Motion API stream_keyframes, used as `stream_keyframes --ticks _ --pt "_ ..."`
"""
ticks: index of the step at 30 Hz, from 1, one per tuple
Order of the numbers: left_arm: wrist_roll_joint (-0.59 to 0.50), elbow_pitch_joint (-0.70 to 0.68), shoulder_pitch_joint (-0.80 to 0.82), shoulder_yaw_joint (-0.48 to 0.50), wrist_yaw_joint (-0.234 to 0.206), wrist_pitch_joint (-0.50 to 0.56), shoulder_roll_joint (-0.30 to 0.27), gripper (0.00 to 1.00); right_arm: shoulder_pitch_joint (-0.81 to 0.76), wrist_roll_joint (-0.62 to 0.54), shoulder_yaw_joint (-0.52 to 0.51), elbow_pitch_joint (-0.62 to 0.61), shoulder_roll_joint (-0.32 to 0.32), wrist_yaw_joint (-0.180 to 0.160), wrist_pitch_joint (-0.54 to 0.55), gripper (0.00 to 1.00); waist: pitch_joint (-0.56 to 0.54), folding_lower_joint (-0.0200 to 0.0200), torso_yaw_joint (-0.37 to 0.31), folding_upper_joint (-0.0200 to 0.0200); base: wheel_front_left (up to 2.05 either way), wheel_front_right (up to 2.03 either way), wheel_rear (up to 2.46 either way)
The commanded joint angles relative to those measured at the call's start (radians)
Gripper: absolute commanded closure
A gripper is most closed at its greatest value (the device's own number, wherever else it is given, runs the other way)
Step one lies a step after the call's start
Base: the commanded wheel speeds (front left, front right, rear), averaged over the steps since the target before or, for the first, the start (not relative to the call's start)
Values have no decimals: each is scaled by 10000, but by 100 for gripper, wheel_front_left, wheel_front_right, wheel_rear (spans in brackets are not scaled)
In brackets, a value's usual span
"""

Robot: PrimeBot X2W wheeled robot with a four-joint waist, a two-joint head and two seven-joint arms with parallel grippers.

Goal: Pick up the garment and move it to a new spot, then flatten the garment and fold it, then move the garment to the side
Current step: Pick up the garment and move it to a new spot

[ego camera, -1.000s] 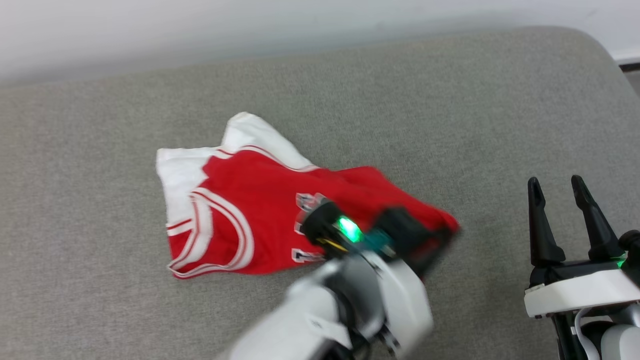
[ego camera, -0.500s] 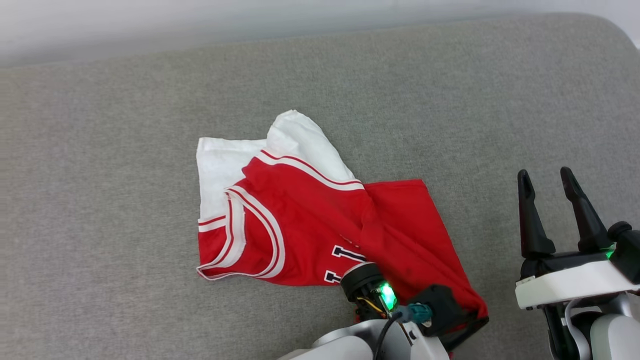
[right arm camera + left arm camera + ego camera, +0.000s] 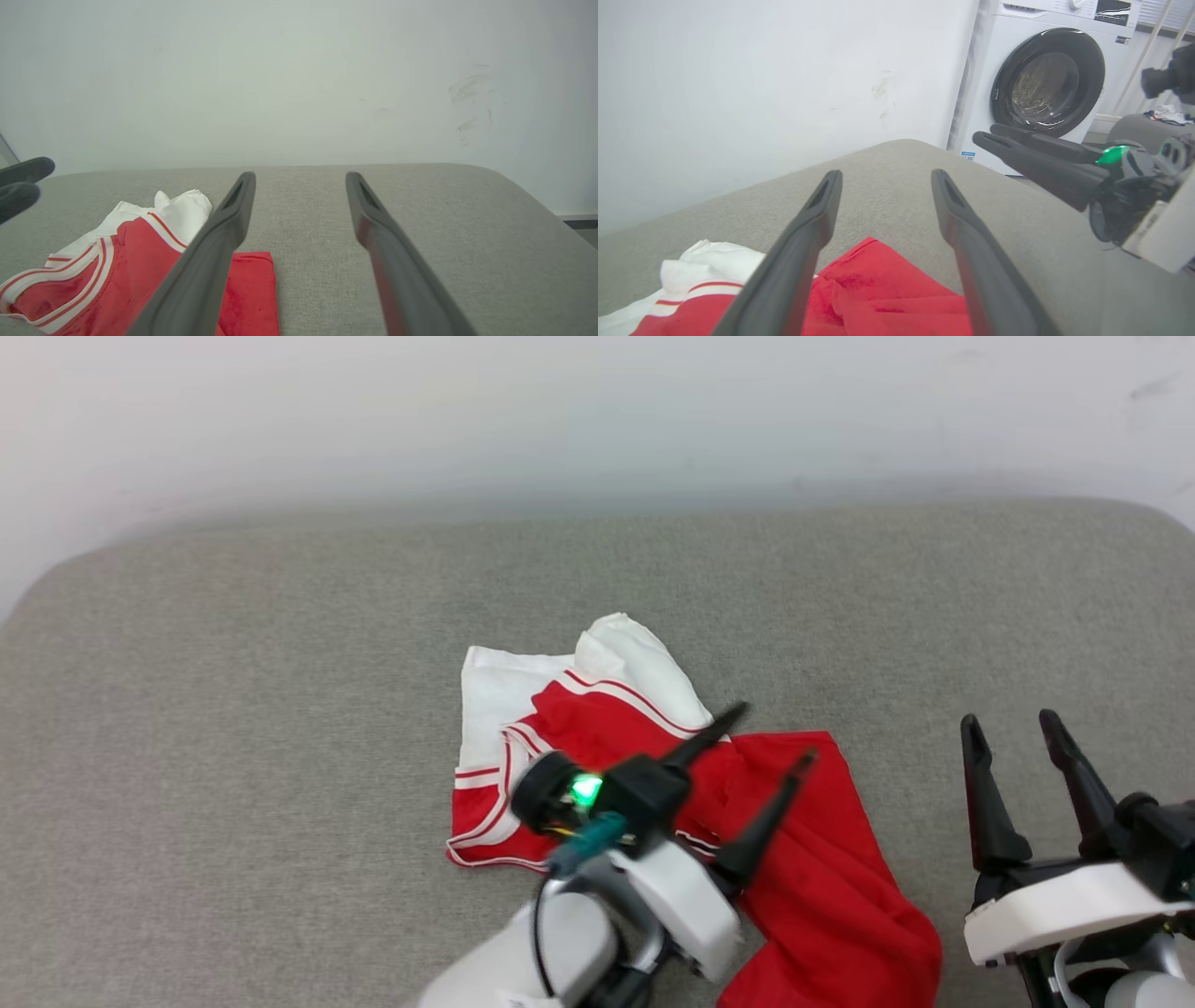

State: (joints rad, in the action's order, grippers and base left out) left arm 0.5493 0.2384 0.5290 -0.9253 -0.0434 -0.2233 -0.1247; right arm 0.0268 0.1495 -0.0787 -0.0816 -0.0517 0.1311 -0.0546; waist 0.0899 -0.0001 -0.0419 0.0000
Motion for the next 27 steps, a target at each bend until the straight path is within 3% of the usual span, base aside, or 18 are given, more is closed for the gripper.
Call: stream_keyframes --ticks 1,7,12,16,21,27 --pt "-38 73 -161 208 -237 -117 -148 0 -196 -15 0 -33 21 -7 34 0 -279 1 232 0 0 0 0" --pt "194 -47 -1002 1786 -1219 -402 -702 0 -554 -84 25 -275 21 -7 315 0 -651 1 539 0 0 0 0" --pt "158 -464 -1885 3162 -1643 -433 -1200 0 -780 -119 49 -416 19 -7 465 0 -846 1 780 0 0 0 0" --pt "32 -804 -2624 4144 -1724 -419 -1671 0 -1001 -218 18 -573 19 -7 600 0 -959 1 929 0 0 0 0" --pt "144 -1048 -3384 4989 -1502 -421 -2216 0 -1225 -259 -170 -716 20 -7 708 0 -1093 1 1008 0 0 0 0" --pt "239 -1318 -4022 5489 -1300 -422 -2718 0 -1397 -206 -224 -872 18 -7 778 0 -1223 1 982 0 0 0 0"
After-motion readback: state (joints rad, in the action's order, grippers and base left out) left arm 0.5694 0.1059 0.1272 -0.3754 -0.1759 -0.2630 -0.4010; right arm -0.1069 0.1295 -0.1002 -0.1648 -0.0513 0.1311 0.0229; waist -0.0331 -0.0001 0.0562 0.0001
